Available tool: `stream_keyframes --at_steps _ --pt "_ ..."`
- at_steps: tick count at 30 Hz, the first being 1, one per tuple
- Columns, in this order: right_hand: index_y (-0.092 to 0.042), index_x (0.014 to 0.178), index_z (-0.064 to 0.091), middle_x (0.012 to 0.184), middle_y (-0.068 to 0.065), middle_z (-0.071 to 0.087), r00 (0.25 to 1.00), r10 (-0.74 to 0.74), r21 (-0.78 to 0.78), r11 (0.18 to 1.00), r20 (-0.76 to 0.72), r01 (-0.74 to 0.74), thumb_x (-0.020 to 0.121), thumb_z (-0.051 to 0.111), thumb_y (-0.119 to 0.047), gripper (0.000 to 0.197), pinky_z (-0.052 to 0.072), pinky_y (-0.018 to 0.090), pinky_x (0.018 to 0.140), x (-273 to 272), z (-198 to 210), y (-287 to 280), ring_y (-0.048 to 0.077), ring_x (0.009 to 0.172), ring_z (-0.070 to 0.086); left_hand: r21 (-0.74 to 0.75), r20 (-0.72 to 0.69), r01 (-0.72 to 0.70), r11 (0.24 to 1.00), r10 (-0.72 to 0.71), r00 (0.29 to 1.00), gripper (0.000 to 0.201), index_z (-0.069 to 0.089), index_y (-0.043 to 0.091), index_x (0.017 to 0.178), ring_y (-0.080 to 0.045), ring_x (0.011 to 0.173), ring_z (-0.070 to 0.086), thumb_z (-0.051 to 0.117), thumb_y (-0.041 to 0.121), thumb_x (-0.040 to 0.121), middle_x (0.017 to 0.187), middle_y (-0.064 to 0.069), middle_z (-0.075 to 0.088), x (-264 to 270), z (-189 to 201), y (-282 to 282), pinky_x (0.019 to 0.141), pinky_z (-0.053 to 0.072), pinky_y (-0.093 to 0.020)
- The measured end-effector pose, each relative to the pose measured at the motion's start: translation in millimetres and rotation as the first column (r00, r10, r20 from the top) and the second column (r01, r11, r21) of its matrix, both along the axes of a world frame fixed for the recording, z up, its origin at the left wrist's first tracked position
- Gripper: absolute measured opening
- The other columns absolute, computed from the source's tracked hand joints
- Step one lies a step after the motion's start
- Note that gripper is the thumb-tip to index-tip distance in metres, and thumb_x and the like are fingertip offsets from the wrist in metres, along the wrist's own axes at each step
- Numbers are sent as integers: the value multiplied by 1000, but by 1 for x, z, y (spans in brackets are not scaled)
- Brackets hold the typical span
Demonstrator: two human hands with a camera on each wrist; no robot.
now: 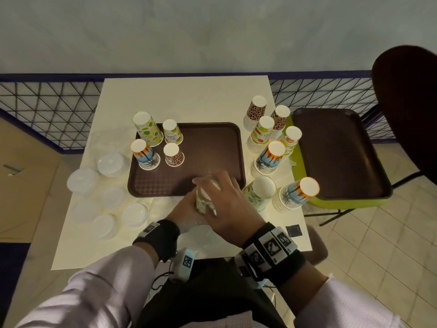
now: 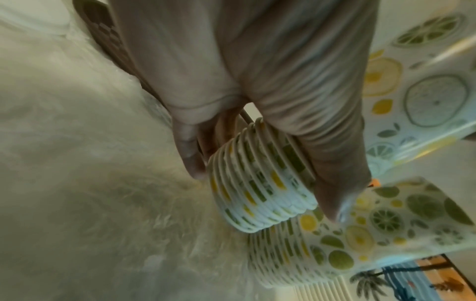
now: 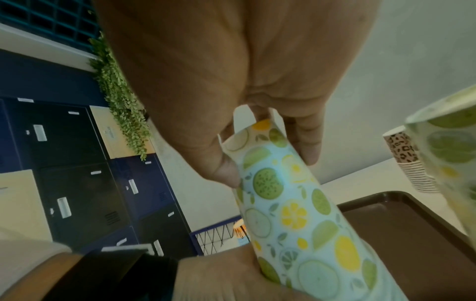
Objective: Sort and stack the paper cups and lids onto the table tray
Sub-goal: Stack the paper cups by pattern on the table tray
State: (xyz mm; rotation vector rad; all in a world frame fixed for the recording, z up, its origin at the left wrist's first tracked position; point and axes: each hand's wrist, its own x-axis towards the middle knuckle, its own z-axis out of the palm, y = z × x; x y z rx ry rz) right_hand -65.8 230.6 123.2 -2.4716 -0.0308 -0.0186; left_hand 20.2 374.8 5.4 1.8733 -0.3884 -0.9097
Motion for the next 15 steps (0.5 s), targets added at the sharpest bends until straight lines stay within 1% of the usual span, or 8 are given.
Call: stream_keyframes --at_steps 1,2,4,6,8,10,12,15 --pt "-27 143 48 143 7 40 1000 -2 20 1000 22 1 82 68 -15 65 51 48 96 0 5 -2 32 121 48 -23 -12 -20 1000 20 1000 71 58 27 127 2 104 70 88 8 66 106 16 77 0 2 2 81 55 -17" --pt "-23 142 50 142 8 42 998 -15 33 999 57 13 81 67 -17 63 50 49 96 -2 11 -4 32 121 49 -41 -19 -40 998 39 999 76 59 23 132 0 109 70 91 15 64 112 13 77 0 4 3 86 55 -18" --pt "-17 137 54 136 10 46 985 -79 60 996 153 71 80 66 -17 58 48 48 96 -7 20 -13 32 119 51 -81 -53 -81 993 77 996 89 58 17 138 -13 119 69 96 26 59 124 3 75 2 5 7 99 55 -30" --pt "-13 130 60 128 10 50 952 -192 113 979 239 169 80 69 -11 50 48 45 95 -17 23 -28 29 118 52 -97 -100 -104 990 94 991 84 59 14 136 -17 118 70 100 19 63 125 -2 75 4 8 11 97 56 -28" --pt "-12 127 59 124 5 50 910 -320 155 945 262 288 81 69 -9 46 50 45 92 -30 17 -47 25 115 52 -98 -96 -118 988 109 989 76 61 12 134 -12 115 71 97 11 67 122 2 76 5 12 13 90 55 -19" --pt "-11 129 55 120 3 50 869 -421 155 907 262 392 80 70 -9 51 51 50 87 -42 0 -67 24 111 52 -107 -80 -129 986 121 989 75 62 15 134 -7 113 70 96 13 67 120 9 76 6 18 14 87 53 -14" --pt "-13 135 47 117 3 49 839 -504 159 863 203 480 78 73 -7 62 51 53 86 -53 -23 -83 24 107 52 -110 -77 -141 984 133 988 75 62 20 132 -5 113 70 97 17 66 121 13 75 7 21 15 91 53 -17" --pt "-19 142 37 117 0 46 806 -588 223 797 74 561 79 76 -5 76 53 51 89 -62 -48 -87 24 106 53 -119 -76 -162 980 154 985 68 64 28 126 -6 114 70 97 16 67 120 16 75 7 28 13 96 54 -23"
